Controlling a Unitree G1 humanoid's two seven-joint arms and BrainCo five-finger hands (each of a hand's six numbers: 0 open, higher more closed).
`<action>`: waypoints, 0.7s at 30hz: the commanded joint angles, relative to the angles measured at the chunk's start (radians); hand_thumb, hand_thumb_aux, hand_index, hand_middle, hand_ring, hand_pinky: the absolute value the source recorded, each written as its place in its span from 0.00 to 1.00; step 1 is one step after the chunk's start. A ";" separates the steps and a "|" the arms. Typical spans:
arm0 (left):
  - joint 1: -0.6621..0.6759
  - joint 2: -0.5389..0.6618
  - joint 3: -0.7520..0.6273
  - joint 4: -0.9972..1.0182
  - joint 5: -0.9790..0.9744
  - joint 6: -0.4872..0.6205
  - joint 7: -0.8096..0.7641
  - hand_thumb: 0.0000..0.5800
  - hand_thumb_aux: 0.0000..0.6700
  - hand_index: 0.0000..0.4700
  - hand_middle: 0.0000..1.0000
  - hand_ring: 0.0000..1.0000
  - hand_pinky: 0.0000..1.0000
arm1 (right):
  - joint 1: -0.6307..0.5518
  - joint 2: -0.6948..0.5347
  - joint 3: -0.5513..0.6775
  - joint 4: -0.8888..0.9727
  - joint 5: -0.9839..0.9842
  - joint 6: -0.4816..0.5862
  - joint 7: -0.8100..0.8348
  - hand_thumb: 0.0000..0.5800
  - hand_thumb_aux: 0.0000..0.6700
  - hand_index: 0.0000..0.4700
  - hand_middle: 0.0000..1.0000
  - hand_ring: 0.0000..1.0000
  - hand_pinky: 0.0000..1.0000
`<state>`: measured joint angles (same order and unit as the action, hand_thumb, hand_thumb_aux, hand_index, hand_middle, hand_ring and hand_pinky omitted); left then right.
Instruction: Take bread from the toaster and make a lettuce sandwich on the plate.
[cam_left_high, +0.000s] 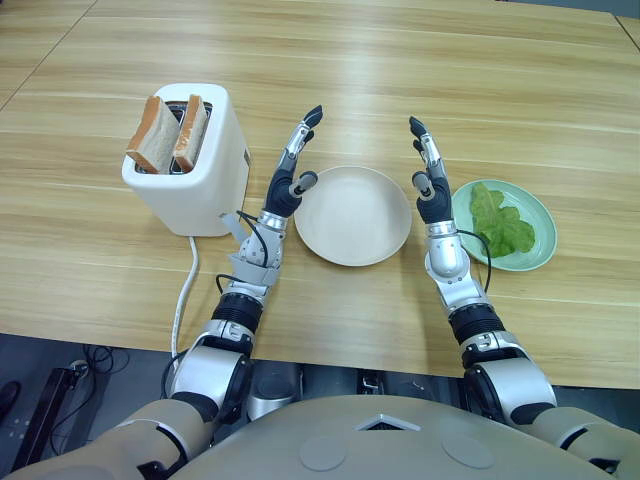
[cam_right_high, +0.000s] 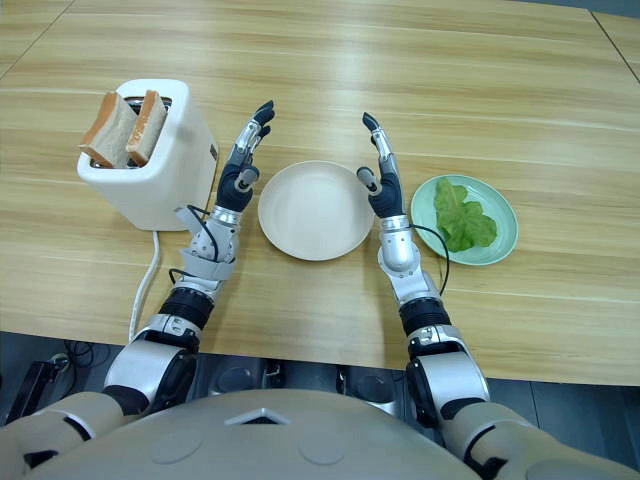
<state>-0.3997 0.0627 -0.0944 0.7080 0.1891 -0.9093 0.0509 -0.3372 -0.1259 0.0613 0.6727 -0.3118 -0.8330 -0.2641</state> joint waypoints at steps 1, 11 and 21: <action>-0.005 0.002 0.001 0.023 0.000 0.006 -0.004 0.00 0.00 0.00 0.00 0.00 0.00 | -0.001 -0.002 0.003 -0.004 0.003 0.006 0.005 0.00 0.00 0.00 0.00 0.00 0.00; -0.001 0.003 0.002 0.018 -0.003 0.005 -0.006 0.00 0.00 0.00 0.00 0.00 0.00 | 0.002 0.001 0.005 -0.006 0.002 0.005 0.004 0.00 0.00 0.00 0.00 0.00 0.00; 0.138 0.002 -0.017 -0.491 -0.572 0.229 -0.370 0.00 0.00 0.00 0.00 0.00 0.00 | 0.011 -0.001 0.007 -0.022 0.002 0.004 0.004 0.00 0.00 0.00 0.00 0.00 0.00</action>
<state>-0.2884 0.0408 -0.1066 0.3748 -0.2698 -0.7606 -0.2608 -0.3347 -0.1238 0.0682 0.6620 -0.3118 -0.8357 -0.2640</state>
